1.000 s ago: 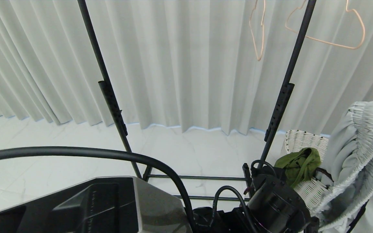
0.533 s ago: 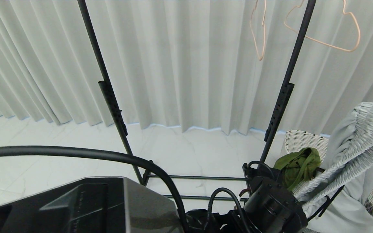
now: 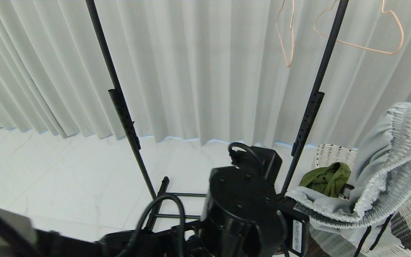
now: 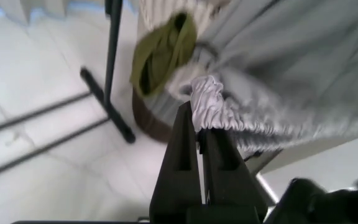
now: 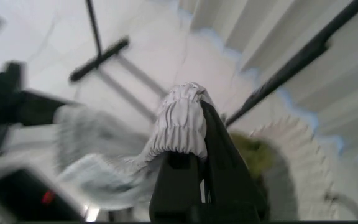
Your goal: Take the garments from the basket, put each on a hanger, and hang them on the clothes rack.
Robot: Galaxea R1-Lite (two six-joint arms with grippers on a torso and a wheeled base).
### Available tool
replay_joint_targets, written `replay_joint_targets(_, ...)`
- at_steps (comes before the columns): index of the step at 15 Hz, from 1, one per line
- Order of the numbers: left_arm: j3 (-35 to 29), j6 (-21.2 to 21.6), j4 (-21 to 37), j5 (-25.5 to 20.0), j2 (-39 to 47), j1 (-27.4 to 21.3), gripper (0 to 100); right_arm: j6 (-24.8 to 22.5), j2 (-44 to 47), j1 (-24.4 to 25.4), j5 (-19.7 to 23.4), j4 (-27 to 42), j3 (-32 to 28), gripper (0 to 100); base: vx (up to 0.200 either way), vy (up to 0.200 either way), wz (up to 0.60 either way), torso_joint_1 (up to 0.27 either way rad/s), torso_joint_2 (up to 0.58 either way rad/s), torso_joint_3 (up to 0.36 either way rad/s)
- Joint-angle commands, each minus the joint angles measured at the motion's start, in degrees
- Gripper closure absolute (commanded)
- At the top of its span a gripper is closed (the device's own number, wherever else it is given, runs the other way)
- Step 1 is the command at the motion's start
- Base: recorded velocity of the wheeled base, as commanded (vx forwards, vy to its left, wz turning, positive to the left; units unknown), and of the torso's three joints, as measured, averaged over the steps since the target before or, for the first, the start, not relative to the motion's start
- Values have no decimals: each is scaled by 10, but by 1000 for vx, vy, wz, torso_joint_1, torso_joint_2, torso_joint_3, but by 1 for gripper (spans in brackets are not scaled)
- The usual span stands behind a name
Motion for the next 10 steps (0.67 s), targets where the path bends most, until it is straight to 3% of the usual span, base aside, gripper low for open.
replay_joint_targets(1,29,5,24,8,-134,3,100,-17,18,0,0,-40,20,100,0,0,0,0,0,0)
replay_joint_targets(2,30,5,32,12,-148,3,100,-23,22,0,0,-57,25,100,0,0,0,0,0,0)
replay_joint_targets(6,39,30,104,21,-268,76,100,-48,111,9,5,-259,57,100,0,0,0,0,0,0)
replay_joint_targets(7,33,33,143,8,-315,98,100,-48,153,25,6,-334,49,100,0,0,0,0,0,0)
replay_joint_targets(10,-8,34,292,-41,-444,152,100,-43,247,70,5,-394,-11,100,0,0,0,0,0,0)
